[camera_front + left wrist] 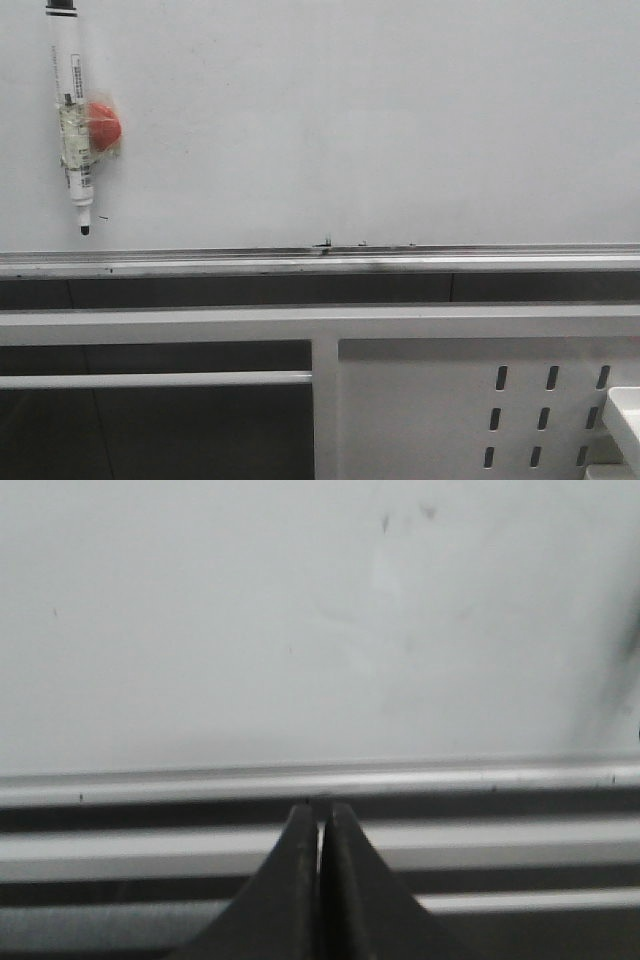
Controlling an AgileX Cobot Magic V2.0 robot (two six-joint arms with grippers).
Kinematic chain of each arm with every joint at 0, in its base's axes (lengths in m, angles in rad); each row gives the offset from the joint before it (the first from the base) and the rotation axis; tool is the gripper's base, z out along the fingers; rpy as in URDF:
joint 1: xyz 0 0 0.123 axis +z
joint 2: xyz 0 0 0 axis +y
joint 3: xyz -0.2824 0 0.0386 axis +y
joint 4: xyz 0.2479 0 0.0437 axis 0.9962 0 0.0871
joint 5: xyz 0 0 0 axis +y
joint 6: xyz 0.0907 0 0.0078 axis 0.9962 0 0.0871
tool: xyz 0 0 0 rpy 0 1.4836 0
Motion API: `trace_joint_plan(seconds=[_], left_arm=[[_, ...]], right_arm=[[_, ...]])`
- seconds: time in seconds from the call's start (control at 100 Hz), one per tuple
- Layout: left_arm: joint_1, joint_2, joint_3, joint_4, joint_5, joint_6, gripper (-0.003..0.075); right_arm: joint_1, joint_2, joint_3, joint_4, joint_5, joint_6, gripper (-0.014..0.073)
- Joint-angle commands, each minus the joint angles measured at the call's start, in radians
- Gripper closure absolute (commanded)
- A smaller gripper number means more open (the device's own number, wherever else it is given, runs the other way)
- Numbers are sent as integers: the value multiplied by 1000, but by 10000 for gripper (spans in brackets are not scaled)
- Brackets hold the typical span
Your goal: Write number 1 on whiteboard
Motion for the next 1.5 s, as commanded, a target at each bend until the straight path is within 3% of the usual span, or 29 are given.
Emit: trace_joint_plan(seconds=[0.0, 0.27, 0.39, 0.48, 0.65, 0.72, 0.87, 0.96, 1.05, 1.21, 1.28, 1.33, 1.43, 1.49], left_arm=[[-8, -23, 36, -29, -168, 0, 740], [-8, -23, 36, -33, -207, 0, 740], [-8, -23, 31, -163, -271, -13, 740], [-8, -19, -3, -155, -258, -13, 740], [-8, 47, -175, -152, -134, -13, 740], [-8, 84, -225, -170, -205, -13, 740], [-8, 112, -247, -176, -453, -13, 740], [-8, 112, -247, -178, -511, -13, 740], [-8, 112, -248, -178, -488, -13, 740], [-8, 119, -255, -140, -322, -23, 736], [-17, 127, -255, -136, -248, -23, 664], [-34, 129, -255, -139, -221, -23, 552], [-71, 131, -255, -174, -248, -23, 246], [-88, 131, -255, -172, -305, -23, 148]], right_arm=[[-2, -24, 13, 7, -203, -1, 663], [-2, -24, 13, 7, -287, -1, 663], [-2, -24, -1, 91, -299, 59, 663], [0, -24, -77, 99, -181, 169, 663], [0, 41, -320, 88, 202, 167, 663], [0, 85, -391, 88, 250, 167, 663], [0, 112, -423, 88, 130, 167, 663], [0, 115, -423, 86, 114, 167, 663], [0, 121, -423, 48, 123, 165, 663], [7, 196, -425, -47, 211, 165, 663], [36, 224, -425, -40, 256, 165, 663], [59, 253, -425, -31, 270, 165, 663], [88, 298, -425, -26, 236, 165, 663], [95, 319, -425, -26, 214, 165, 663]])
